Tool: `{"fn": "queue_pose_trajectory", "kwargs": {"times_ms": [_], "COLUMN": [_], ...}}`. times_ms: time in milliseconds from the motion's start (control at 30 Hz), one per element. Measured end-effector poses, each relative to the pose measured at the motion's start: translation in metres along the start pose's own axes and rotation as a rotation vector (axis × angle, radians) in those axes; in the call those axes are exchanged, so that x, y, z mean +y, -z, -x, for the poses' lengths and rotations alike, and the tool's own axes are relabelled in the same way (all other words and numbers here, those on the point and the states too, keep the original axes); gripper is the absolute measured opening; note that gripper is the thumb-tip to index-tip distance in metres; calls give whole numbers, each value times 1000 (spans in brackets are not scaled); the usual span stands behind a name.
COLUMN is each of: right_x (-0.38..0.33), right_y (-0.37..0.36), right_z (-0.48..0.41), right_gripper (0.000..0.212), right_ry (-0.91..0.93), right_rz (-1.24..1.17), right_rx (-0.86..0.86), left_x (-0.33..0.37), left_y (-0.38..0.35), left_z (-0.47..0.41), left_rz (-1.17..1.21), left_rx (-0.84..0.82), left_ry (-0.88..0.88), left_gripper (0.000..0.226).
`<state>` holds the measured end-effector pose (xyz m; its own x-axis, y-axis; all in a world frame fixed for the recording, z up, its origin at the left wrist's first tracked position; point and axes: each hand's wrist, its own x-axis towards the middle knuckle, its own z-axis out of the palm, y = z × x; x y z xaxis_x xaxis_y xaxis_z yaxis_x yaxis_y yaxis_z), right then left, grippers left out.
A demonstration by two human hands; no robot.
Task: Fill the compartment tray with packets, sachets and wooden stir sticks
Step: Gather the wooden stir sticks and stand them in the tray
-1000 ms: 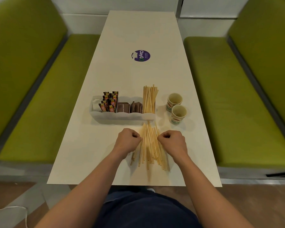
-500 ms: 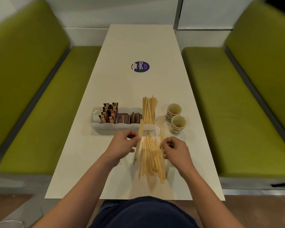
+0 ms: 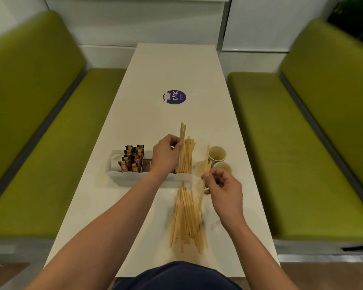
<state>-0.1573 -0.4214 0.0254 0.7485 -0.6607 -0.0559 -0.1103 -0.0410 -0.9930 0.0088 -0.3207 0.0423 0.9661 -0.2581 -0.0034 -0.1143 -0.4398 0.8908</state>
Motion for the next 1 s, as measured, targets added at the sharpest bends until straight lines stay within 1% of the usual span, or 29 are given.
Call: {"fn": "queue_pose_trajectory", "kwargs": {"times_ms": [133, 233, 333, 400, 500, 633, 767, 867, 1000], "right_x": [-14, -22, -22, -17, -3, 6, 6, 6, 11], "right_y": [-13, -28, -47, -57, -65, -67, -69, -70, -70], "right_z": [-30, -56, -78, -85, -86, -81, -81, -82, -82], "right_gripper": [4, 2, 2, 1, 1, 9, 12, 14, 25], "right_ry": [85, 126, 142, 130, 89, 87, 98, 114, 92], "right_rz": [-13, -28, -16, 14, 87, 240, 337, 395, 448], "right_rx": [60, 123, 165, 166, 146, 116, 77, 60, 52], "left_x": [-21, -28, -30, -30, -31, -33, -31, -28, -25], "left_y": [-10, -13, -14, -14, -13, -13, -13, -13, -12], "left_z": [0, 0, 3, 4, 5, 5, 5, 3, -4], "left_rz": [-132, -220, -260, -267, -273, -260, -212, -161, -156], "left_rx": [-34, -31, -15, -12, -16, 1, 12, 37, -3], "left_ry": [51, 36, 10, 0, -13, -19, -31, -24, 11], "left_gripper": [5, 6, 4, 4, 10, 17, 18, 27, 52]}}
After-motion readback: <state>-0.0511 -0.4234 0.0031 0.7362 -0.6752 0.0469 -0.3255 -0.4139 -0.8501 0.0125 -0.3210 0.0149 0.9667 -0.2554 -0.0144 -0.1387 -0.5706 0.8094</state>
